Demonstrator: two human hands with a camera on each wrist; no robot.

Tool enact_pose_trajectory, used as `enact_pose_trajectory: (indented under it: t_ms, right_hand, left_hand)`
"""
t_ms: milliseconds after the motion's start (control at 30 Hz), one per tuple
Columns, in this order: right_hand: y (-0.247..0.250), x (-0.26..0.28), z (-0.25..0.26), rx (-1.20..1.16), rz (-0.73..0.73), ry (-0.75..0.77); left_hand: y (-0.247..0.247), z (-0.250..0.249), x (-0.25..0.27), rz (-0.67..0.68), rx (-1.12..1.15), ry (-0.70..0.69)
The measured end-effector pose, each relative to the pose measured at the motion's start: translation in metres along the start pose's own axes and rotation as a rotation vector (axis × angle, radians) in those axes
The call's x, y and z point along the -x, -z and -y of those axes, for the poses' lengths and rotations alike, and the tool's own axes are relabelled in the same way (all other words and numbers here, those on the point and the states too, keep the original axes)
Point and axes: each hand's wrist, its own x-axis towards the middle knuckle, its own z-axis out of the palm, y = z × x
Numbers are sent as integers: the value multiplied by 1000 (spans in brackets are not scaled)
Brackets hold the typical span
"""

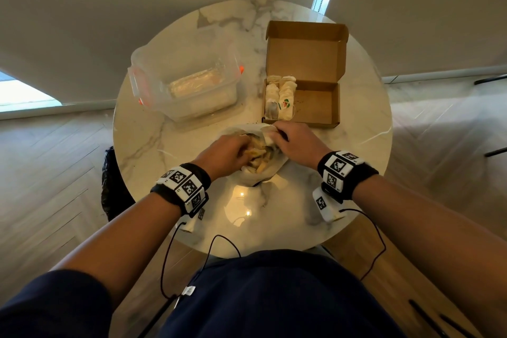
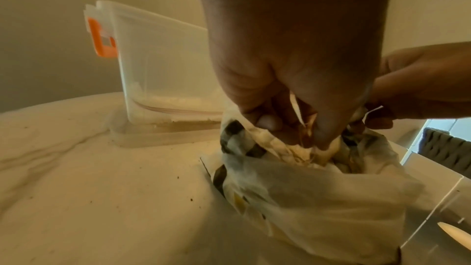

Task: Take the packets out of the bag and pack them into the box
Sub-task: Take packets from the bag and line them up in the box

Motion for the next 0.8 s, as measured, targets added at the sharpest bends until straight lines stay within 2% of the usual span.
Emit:
enact_pose_trajectory:
  t_ms: [167, 400, 567, 800]
  right_hand:
    - [-2, -2, 0, -31, -25, 27]
    - [2, 0, 8, 14, 41, 62]
    - [4, 3, 7, 43, 53, 89]
    - [10, 11, 0, -78, -35, 101]
  left_hand:
    - [22, -5, 4, 26, 14, -219]
    - [30, -18, 6, -135, 121, -54]
    - [31, -21, 2, -178, -31, -102]
    - [37, -35, -15, -265, -5, -141]
